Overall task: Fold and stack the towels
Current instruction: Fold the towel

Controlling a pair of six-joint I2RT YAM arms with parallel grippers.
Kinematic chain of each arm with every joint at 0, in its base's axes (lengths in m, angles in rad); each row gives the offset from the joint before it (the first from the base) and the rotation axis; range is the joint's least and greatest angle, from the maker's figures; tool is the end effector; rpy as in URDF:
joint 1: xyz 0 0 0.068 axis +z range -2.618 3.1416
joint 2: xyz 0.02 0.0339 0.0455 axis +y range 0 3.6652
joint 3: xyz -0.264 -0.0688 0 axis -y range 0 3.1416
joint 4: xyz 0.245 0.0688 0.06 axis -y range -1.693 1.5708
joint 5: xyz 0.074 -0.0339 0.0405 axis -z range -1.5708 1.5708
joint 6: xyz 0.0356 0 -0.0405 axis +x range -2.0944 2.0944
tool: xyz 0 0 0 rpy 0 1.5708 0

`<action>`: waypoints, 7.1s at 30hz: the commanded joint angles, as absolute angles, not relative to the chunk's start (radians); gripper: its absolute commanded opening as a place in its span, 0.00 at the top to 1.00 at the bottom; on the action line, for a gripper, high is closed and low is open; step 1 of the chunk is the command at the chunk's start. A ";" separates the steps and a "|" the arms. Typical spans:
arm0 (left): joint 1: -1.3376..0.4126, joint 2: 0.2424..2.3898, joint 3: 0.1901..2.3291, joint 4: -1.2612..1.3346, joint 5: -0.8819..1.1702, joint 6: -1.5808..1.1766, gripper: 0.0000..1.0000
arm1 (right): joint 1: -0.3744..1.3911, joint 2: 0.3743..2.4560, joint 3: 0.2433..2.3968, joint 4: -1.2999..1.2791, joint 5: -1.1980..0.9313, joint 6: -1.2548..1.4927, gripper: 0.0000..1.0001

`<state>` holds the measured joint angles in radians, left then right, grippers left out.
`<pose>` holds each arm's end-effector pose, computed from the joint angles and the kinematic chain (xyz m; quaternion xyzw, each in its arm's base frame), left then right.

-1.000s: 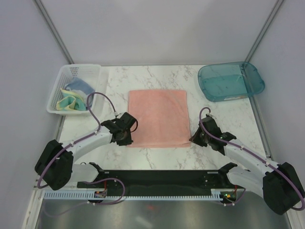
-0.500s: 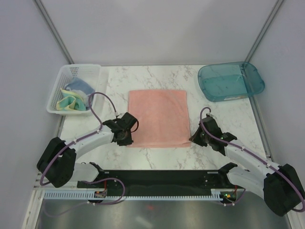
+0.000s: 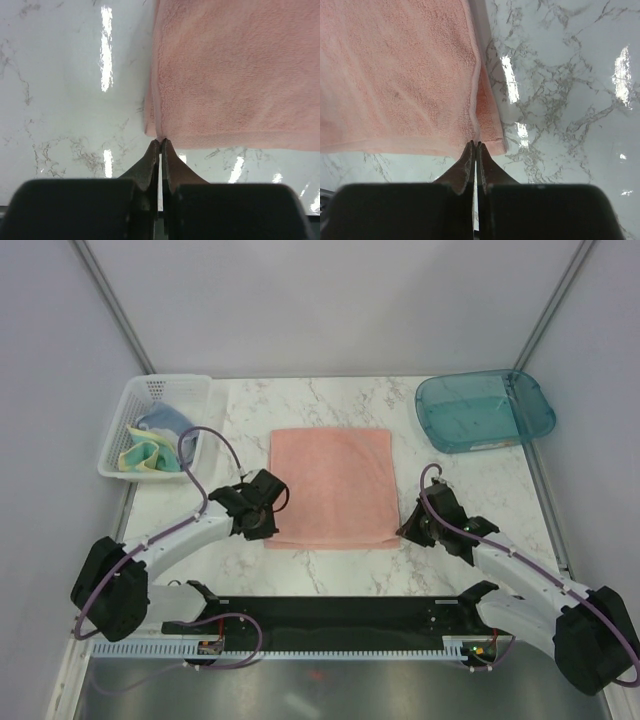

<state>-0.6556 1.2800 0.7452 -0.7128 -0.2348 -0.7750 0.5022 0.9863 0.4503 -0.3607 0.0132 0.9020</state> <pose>0.1796 -0.1277 0.1902 -0.0773 0.9773 -0.0175 0.1964 0.1615 0.0882 0.1745 0.1895 0.9245 0.2088 0.2565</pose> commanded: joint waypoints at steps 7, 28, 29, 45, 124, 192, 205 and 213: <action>-0.653 1.154 0.806 -0.858 -0.249 -0.818 0.98 | 0.503 0.971 0.545 -0.434 -0.113 0.854 1.00; -0.745 1.474 0.715 -0.810 -0.265 -0.816 0.98 | 0.503 0.973 0.275 -0.307 -0.072 0.861 1.00; -0.747 1.476 0.722 -0.821 -0.262 -0.815 0.98 | 0.502 0.954 0.279 -0.316 -0.080 0.854 1.00; -0.669 1.363 1.290 -1.010 -0.436 -0.608 0.37 | 0.502 1.060 0.757 -0.559 0.055 0.686 0.51; -0.091 2.341 1.894 -0.591 0.491 0.192 0.52 | 0.115 2.359 1.902 -0.627 -0.624 -0.276 0.45; -0.106 2.065 1.971 -0.569 0.344 -0.038 0.98 | 0.127 1.959 1.761 -0.298 -0.359 -0.003 1.00; -0.123 1.703 1.819 -0.477 0.339 -0.054 0.98 | 0.129 1.612 1.643 -0.215 -0.354 0.081 1.00; -0.160 1.418 1.606 -0.476 0.439 -0.011 0.98 | 0.129 1.330 1.482 -0.267 -0.377 0.089 1.00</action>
<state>-0.1535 1.5341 1.6596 -0.4961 0.3805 -0.0296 0.1326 1.4441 1.5181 -0.2676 -0.3817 0.0757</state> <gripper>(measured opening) 0.033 0.011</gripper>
